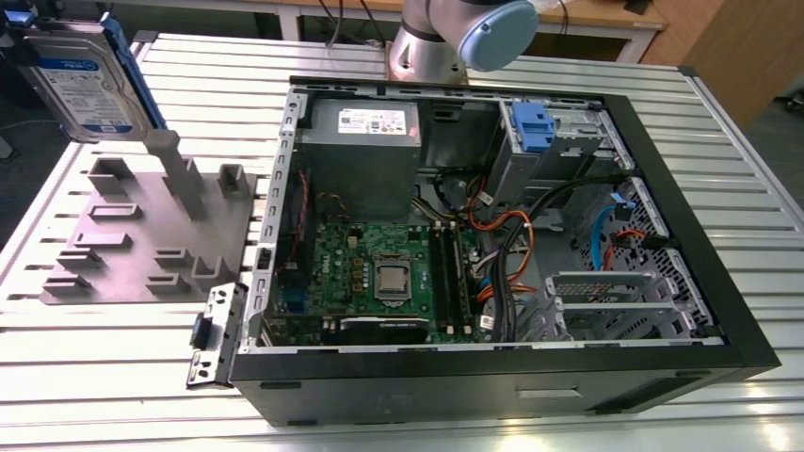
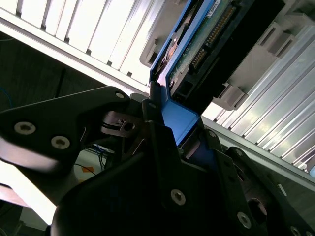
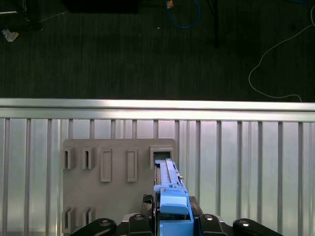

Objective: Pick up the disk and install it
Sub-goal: 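Pick up the disk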

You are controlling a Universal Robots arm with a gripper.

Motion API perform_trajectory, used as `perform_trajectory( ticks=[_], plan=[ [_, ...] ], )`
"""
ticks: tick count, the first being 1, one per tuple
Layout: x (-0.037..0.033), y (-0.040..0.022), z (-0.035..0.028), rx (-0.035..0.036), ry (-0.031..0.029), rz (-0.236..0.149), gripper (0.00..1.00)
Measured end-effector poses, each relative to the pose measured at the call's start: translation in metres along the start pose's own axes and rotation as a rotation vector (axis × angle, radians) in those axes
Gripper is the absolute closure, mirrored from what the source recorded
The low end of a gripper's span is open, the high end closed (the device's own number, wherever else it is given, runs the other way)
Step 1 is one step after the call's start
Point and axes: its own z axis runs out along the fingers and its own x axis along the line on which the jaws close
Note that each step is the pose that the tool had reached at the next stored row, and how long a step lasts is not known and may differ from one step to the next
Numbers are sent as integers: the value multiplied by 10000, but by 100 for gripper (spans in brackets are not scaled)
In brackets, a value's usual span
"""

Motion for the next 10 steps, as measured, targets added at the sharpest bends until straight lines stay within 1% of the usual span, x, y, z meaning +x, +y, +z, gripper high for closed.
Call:
perform_trajectory(
  ticks=[10],
  plan=[
    [0, 0, -20, 2, -4, 0, 64]
  ],
)
